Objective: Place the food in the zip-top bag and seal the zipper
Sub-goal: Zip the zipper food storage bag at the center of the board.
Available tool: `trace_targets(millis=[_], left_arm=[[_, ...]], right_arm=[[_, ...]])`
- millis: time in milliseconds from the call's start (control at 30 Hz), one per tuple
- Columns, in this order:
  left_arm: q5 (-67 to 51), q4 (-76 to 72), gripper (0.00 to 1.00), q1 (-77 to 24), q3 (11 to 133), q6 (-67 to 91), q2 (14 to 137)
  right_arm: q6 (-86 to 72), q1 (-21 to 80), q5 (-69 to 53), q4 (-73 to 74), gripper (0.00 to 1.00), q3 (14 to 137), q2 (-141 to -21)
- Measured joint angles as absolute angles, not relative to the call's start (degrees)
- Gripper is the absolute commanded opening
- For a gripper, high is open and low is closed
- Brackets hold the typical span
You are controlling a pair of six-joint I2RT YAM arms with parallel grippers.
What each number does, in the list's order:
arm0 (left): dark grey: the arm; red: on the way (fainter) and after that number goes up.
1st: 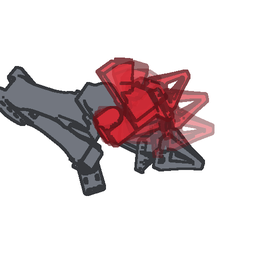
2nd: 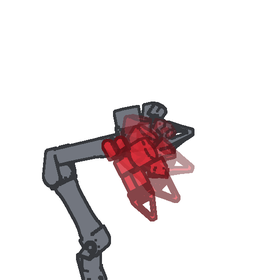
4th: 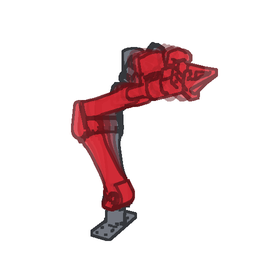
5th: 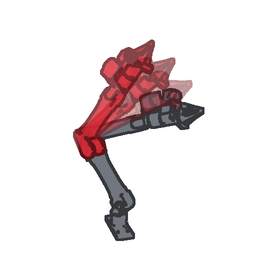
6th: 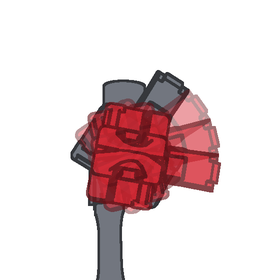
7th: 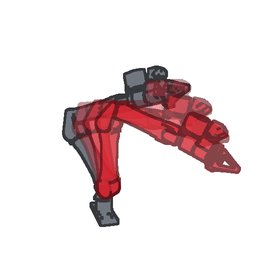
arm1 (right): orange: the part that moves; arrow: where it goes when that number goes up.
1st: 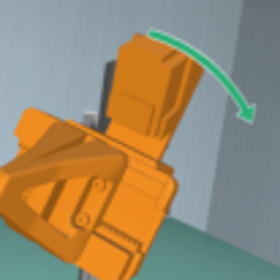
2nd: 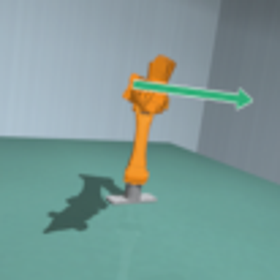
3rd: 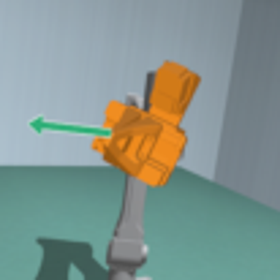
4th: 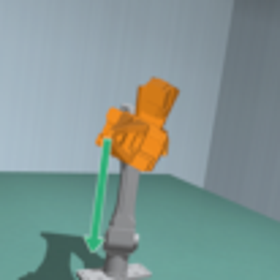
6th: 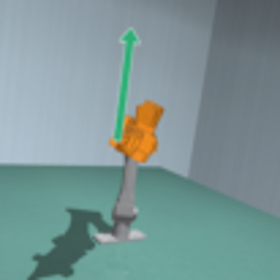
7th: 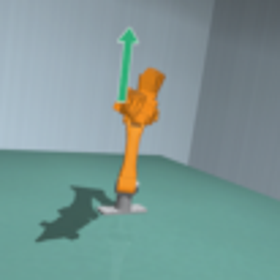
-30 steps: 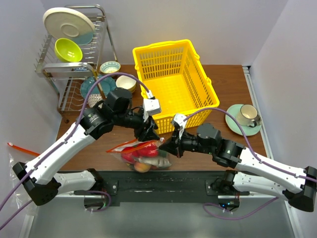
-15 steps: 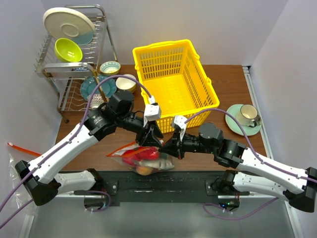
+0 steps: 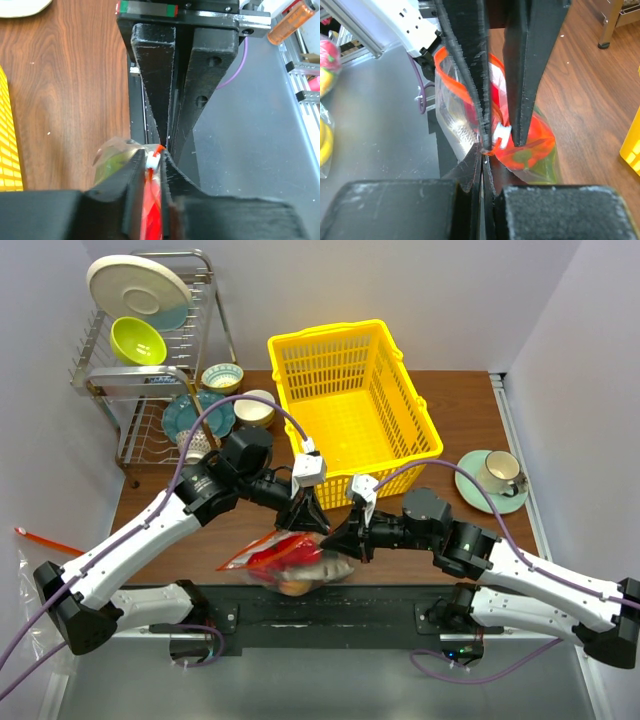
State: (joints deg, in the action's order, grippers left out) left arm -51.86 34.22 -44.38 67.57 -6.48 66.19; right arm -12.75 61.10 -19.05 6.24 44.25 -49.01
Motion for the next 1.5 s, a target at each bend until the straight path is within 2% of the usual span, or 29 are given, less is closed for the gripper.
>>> trace_targets(millis=[33, 233, 700, 733, 800, 867, 1100, 1400, 1433, 1500], left_arm=[[-51.8, 34.2, 0.05, -44.4, 67.6, -6.5, 66.2], [-50.5, 34.3, 0.01, -44.4, 67.5, -6.2, 65.4], [-45.1, 33.5, 0.0, -44.4, 66.7, -2.6, 61.5], [-44.8, 33.5, 0.0, -44.4, 66.7, -2.4, 61.5], [-44.3, 33.4, 0.0, -44.4, 66.6, -2.1, 61.5], [-43.9, 33.0, 0.0, -44.4, 66.2, -1.7, 61.2], [-43.8, 33.1, 0.0, -44.4, 64.8, 0.4, 59.6], [-45.2, 33.2, 0.0, -44.4, 64.8, 1.1, 59.7], [-45.4, 33.2, 0.0, -44.4, 64.8, 1.1, 59.7], [-45.9, 33.2, 0.0, -44.4, 64.8, 1.1, 59.8]], right_arm=[[-12.8, 61.1, -19.0, 6.4, 0.0, 44.2, -48.9], [-12.8, 61.1, -18.4, 6.5, 0.0, 44.2, -48.2], [-15.6, 61.5, -9.1, 6.9, 0.0, 44.2, -47.5], [-15.9, 61.5, -8.6, 6.8, 0.03, 44.2, -47.5], [-16.5, 61.5, -7.9, 6.8, 0.2, 44.2, -47.5], [-16.9, 61.5, -7.0, 6.8, 0.21, 44.2, -47.4], [-16.4, 61.4, -6.0, 6.8, 0.41, 44.2, -46.9], [-13.8, 61.3, -10.8, 5.4, 0.39, 45.1, -50.2], [-13.5, 61.3, -11.6, 5.4, 0.36, 45.3, -50.5], [-12.8, 61.3, -12.9, 5.4, 0.18, 45.8, -51.1]])
